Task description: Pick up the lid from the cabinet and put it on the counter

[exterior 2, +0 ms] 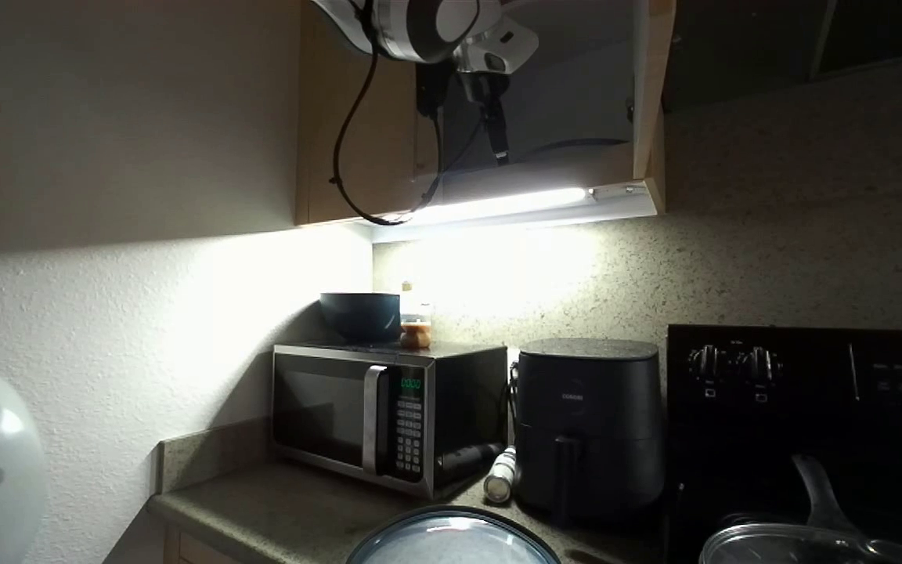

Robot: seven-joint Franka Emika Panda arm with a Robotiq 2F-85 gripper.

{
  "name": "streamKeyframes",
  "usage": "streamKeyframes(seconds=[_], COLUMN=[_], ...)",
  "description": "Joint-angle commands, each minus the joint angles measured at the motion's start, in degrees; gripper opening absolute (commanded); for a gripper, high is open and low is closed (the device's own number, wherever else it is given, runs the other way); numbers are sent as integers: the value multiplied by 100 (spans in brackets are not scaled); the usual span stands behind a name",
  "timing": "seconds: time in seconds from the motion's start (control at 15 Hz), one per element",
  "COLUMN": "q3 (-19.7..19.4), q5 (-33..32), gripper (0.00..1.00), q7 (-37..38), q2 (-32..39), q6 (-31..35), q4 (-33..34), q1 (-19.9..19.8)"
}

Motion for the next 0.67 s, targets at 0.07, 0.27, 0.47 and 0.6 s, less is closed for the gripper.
streamKeyframes(seconds=[0.07, 0.27, 0.47, 0.6], q3=[-166, -342, -532, -594], q5=[-37, 113, 337, 372], gripper=[100, 100, 100, 100], q7=[155, -14, -346, -470], q2=[-18, 15, 238, 419], q6=[43, 25, -13, -38], q4=[24, 75, 332, 544], q1=[-84, -31, 98, 115])
